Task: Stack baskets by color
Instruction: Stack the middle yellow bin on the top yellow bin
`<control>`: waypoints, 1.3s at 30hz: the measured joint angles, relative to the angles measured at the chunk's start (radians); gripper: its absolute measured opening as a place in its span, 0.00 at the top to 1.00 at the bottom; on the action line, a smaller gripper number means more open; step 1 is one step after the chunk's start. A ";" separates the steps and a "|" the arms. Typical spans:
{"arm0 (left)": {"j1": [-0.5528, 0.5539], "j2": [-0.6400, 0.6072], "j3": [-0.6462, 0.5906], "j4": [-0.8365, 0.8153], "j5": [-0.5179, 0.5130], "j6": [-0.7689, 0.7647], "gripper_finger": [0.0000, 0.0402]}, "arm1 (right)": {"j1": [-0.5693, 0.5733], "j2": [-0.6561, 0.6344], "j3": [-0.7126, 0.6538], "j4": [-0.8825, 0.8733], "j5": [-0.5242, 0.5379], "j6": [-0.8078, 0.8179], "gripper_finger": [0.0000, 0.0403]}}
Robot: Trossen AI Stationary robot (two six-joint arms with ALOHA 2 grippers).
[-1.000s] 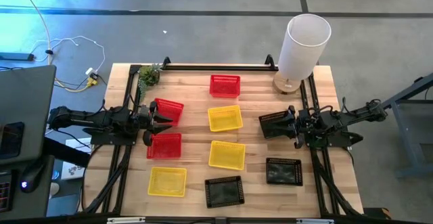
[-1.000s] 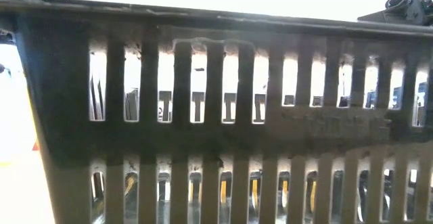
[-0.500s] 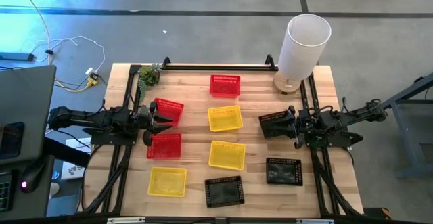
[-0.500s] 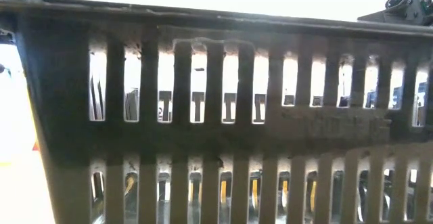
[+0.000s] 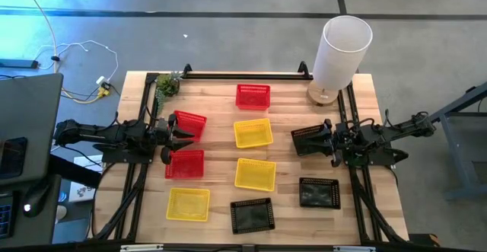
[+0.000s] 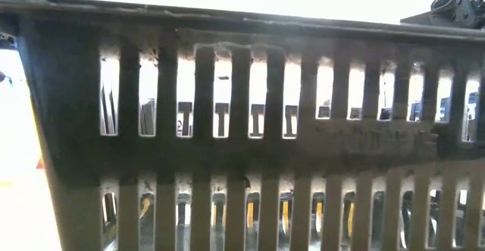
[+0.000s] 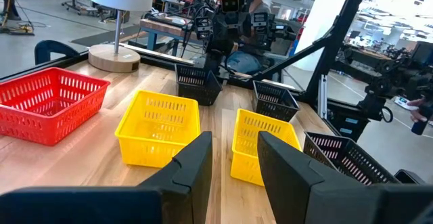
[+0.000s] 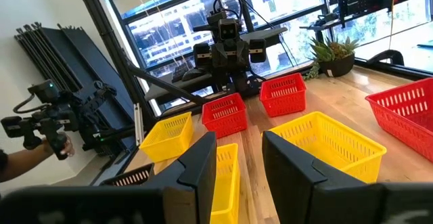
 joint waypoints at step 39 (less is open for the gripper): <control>0.000 0.000 0.000 0.005 -0.028 0.081 0.73 | -0.003 0.000 0.000 0.294 0.075 -0.010 0.73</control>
